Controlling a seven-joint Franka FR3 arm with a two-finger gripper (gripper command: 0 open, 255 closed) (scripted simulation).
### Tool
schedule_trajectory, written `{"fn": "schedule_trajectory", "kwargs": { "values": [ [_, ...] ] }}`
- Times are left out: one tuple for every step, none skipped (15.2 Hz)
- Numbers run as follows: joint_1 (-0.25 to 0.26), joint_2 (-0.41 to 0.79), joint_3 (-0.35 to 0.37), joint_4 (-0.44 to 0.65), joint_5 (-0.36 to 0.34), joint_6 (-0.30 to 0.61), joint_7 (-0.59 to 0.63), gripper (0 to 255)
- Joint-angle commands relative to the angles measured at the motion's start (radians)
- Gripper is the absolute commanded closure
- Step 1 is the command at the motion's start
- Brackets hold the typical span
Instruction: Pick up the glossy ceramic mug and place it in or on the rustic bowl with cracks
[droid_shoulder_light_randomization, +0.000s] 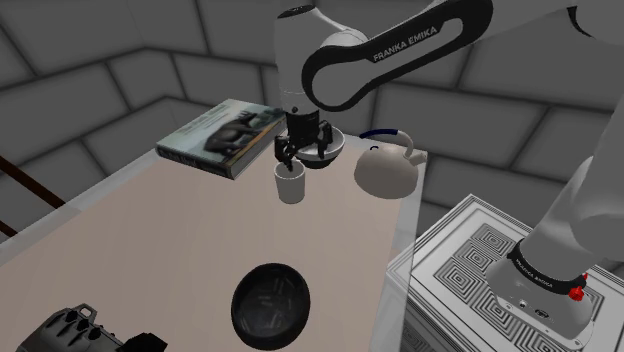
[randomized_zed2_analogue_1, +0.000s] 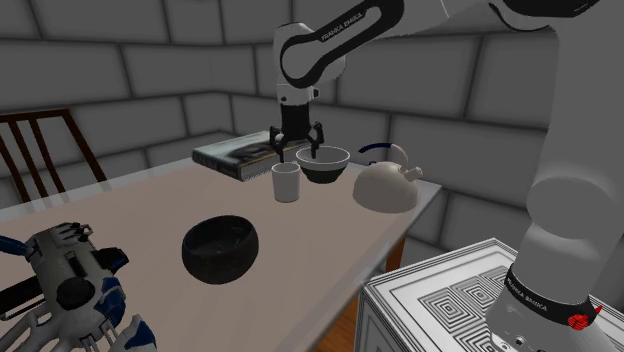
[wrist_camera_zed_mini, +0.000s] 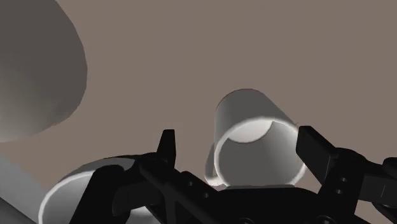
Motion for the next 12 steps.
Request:
{"fn": "schedule_trajectory", "kwargs": {
  "values": [
    [0.028,0.088,0.002,0.092,-0.044,-0.012,0.046,0],
    [0.045,0.128,0.0,0.136,-0.064,-0.018,0.065,0],
    [0.062,0.169,-0.002,0.182,-0.082,-0.025,0.083,0],
    [0.08,0.211,-0.006,0.23,-0.1,-0.034,0.099,0],
    [0.098,0.253,-0.01,0.28,-0.117,-0.045,0.114,0],
    [0.104,0.266,-0.012,0.296,-0.122,-0.048,0.118,0],
    [0.105,0.27,-0.013,0.288,-0.124,-0.037,0.119,0],
    [0.105,0.274,-0.015,0.281,-0.126,-0.026,0.121,0],
    [0.105,0.279,-0.016,0.274,-0.129,-0.015,0.122,0],
    [0.105,0.283,-0.018,0.268,-0.131,-0.004,0.124,0],
    [0.105,0.288,-0.019,0.261,-0.134,0.007,0.126,0],
    [0.105,0.293,-0.021,0.255,-0.136,0.018,0.127,0]
  ]
}}
